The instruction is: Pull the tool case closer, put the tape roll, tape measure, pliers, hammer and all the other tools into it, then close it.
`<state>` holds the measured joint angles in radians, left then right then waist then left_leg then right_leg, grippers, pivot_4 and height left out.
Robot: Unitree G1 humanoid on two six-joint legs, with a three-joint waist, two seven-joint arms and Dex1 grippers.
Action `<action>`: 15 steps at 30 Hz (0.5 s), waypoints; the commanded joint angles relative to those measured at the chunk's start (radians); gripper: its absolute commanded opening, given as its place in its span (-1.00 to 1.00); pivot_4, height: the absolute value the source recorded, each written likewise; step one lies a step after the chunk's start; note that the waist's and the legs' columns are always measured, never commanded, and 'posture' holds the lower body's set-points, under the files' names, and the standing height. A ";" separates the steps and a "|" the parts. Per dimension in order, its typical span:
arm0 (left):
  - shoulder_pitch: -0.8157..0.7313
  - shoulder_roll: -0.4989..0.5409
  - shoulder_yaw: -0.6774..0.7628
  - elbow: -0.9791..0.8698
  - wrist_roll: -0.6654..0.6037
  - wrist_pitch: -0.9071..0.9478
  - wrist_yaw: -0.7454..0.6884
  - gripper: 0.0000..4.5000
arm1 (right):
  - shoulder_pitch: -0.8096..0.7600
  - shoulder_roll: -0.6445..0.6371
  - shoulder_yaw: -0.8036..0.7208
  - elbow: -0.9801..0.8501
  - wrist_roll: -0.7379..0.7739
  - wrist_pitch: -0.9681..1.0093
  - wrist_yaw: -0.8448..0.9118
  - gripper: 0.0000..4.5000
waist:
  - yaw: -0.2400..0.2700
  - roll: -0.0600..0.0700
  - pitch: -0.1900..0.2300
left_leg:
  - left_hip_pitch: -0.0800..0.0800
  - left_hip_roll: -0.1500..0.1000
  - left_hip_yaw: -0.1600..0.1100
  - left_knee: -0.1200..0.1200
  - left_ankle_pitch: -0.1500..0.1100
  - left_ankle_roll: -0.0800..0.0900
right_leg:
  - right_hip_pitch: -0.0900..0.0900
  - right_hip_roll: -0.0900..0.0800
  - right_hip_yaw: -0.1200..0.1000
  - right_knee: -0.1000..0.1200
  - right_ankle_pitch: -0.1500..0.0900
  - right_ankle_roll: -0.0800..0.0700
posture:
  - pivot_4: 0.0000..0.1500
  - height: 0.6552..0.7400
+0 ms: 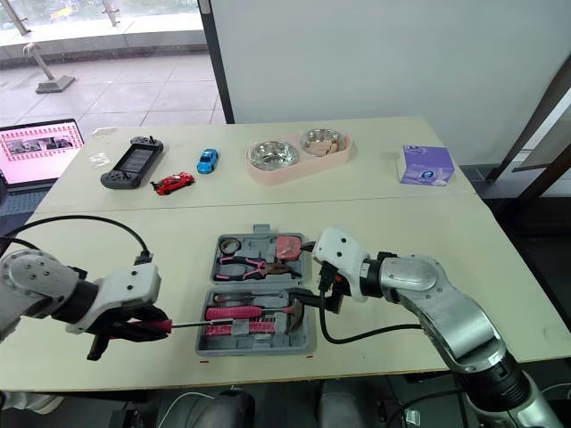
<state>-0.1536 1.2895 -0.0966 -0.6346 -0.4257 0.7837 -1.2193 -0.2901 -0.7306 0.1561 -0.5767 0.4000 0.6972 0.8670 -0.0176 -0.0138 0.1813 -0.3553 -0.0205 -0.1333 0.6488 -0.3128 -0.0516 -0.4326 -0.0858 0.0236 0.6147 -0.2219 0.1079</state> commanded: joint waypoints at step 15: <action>-0.301 -0.310 -0.442 -0.025 0.189 0.203 0.162 -0.74 | 0.003 -0.119 -0.038 -0.052 0.116 -0.003 0.154 1.00 | 0.003 -0.004 0.003 | 0.000 0.000 0.000 0.003 0.000 0.000 | 0.001 0.001 0.000 0.001 0.000 0.000 | 1.00 0.91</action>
<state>-0.4441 0.9869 -0.5273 -0.6374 -0.2476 0.9637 -1.0763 -0.2861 -0.8452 0.1392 -0.6022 0.4980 0.7069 1.0217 -0.0148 -0.0174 0.1843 -0.3553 -0.0206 -0.1337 0.6517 -0.3128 -0.0514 -0.4309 -0.0853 0.0237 0.6153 -0.2216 0.1083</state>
